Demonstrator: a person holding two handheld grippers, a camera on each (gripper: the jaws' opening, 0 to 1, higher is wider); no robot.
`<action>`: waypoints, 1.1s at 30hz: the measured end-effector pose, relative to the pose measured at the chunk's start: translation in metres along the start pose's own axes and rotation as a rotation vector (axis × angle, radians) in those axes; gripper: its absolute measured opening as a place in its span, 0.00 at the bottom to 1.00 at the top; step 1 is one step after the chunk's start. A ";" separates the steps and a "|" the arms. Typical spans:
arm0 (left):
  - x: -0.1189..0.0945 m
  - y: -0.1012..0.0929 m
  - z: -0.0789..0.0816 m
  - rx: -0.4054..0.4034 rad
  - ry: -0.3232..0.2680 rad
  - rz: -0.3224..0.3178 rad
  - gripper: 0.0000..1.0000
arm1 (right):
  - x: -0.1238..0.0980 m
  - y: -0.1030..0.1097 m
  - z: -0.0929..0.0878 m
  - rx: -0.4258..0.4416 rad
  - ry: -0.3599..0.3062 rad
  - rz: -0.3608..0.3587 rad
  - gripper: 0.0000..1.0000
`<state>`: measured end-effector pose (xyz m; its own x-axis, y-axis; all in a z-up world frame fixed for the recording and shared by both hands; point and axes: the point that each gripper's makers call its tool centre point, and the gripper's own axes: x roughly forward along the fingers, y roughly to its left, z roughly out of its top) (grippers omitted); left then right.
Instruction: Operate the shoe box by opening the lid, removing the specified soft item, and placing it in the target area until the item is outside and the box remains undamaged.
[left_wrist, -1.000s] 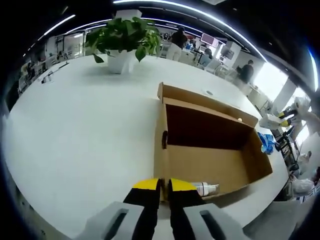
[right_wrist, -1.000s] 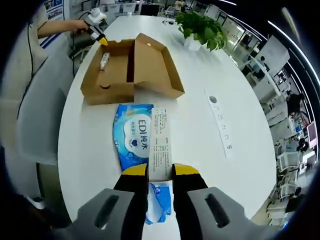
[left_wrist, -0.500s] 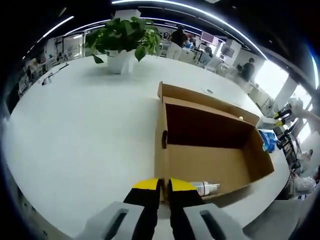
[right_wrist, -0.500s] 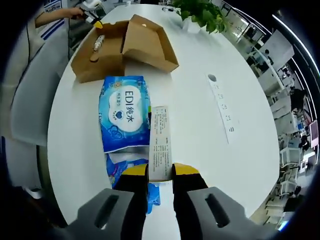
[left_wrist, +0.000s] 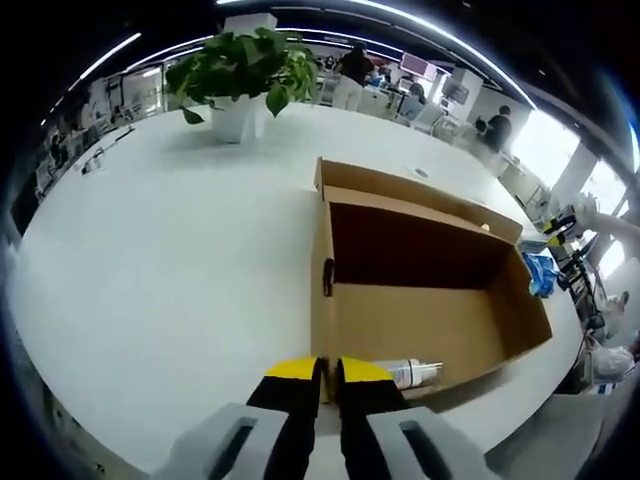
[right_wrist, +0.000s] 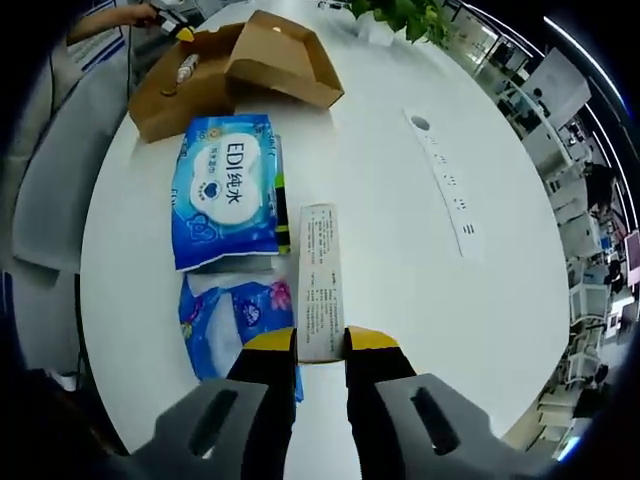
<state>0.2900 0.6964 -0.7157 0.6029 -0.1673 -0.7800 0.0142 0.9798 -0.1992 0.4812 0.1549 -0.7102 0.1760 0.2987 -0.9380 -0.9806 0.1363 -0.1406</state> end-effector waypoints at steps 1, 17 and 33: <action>0.000 0.000 0.000 0.002 0.003 0.003 0.06 | 0.002 0.001 -0.005 -0.007 0.011 0.002 0.15; 0.003 0.000 -0.001 0.039 0.037 0.010 0.06 | 0.016 -0.001 -0.042 -0.105 0.145 0.016 0.16; 0.004 -0.001 -0.001 0.047 0.041 0.001 0.07 | 0.021 -0.015 -0.057 -0.132 0.199 -0.001 0.17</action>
<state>0.2914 0.6951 -0.7191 0.5701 -0.1702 -0.8037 0.0520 0.9838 -0.1714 0.4952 0.1054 -0.7461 0.1690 0.1048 -0.9800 -0.9856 0.0079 -0.1691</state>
